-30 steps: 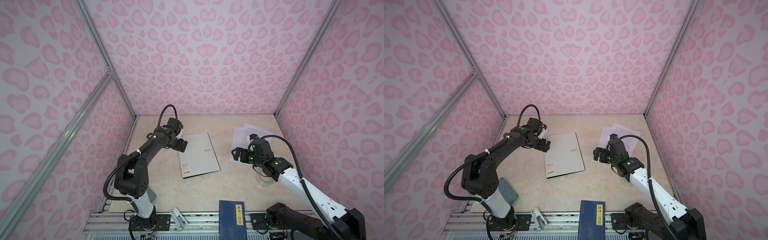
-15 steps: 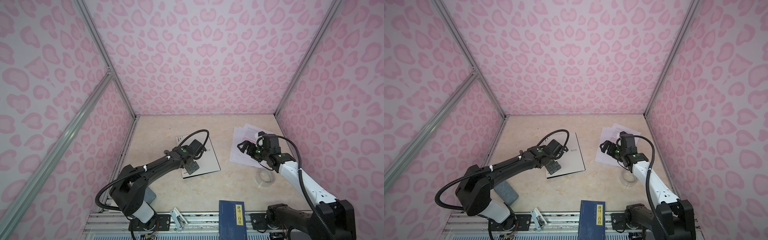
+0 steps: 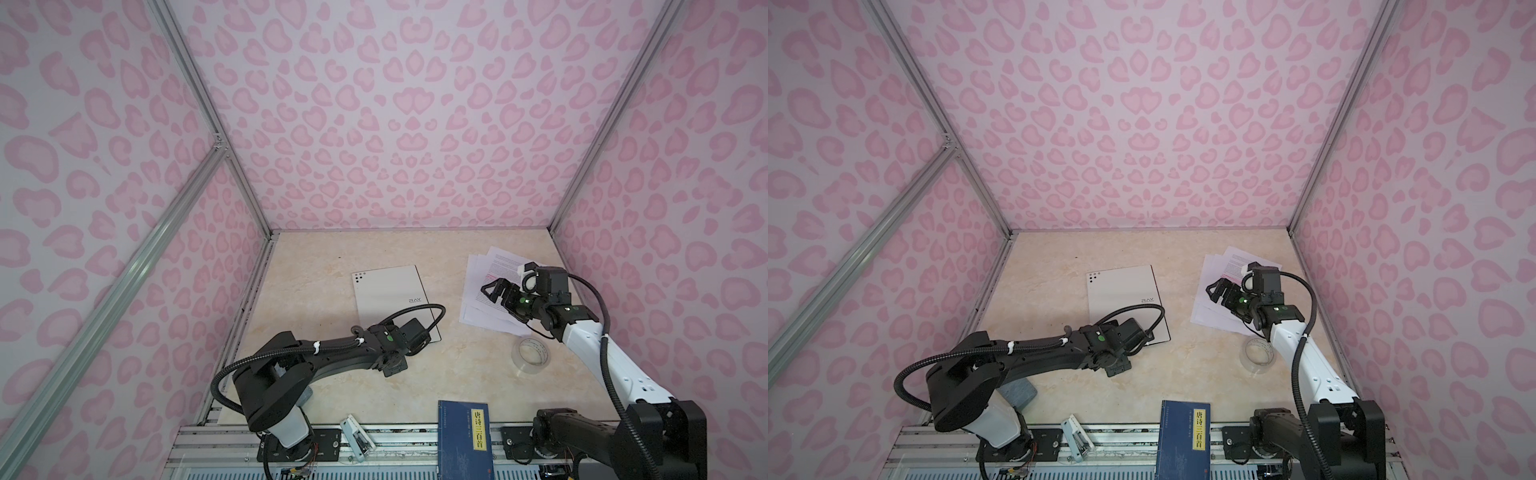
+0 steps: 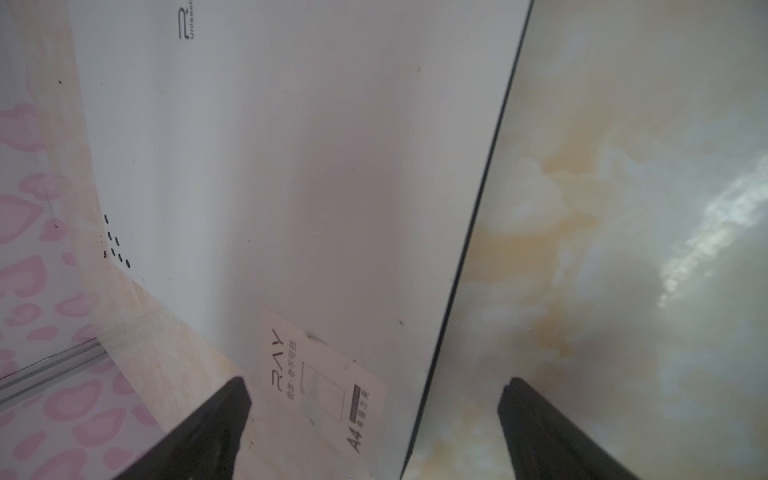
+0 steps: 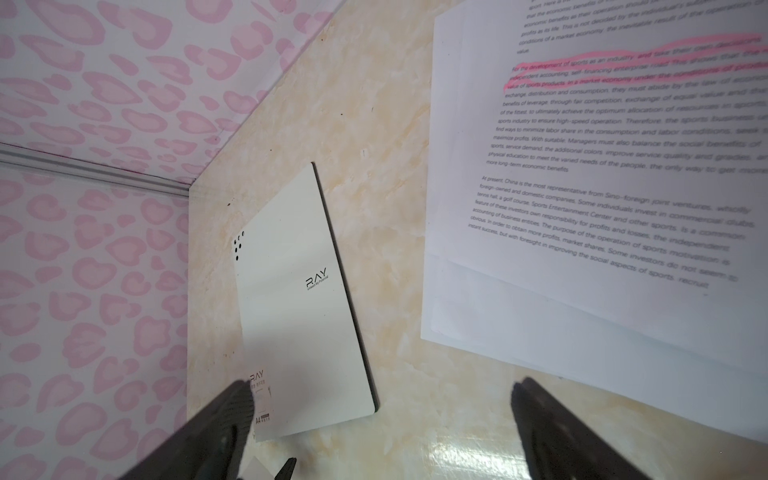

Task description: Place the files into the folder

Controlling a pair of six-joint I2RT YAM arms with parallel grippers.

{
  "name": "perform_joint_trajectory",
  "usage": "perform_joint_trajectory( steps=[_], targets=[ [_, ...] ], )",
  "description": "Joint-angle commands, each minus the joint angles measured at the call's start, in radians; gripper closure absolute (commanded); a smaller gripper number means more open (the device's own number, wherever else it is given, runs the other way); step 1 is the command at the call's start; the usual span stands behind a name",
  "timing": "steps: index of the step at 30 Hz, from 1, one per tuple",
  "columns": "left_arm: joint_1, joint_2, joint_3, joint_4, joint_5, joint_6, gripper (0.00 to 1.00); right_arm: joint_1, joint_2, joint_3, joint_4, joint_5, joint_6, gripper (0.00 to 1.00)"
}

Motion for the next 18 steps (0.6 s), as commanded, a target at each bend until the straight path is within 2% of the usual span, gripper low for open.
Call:
perform_joint_trajectory(
  steps=[1,9,18],
  targets=[
    [-0.007,0.011,-0.023,0.105,-0.089,0.024,0.02,-0.004,-0.003,-0.004,0.002,-0.020,-0.009,0.00],
    [-0.010,0.018,-0.056,0.183,-0.160,0.018,0.02,-0.016,0.001,0.000,-0.002,-0.033,-0.022,0.00],
    [-0.010,0.020,-0.088,0.247,-0.244,0.015,0.02,-0.017,0.053,0.006,0.003,-0.102,-0.052,0.00]
  ],
)
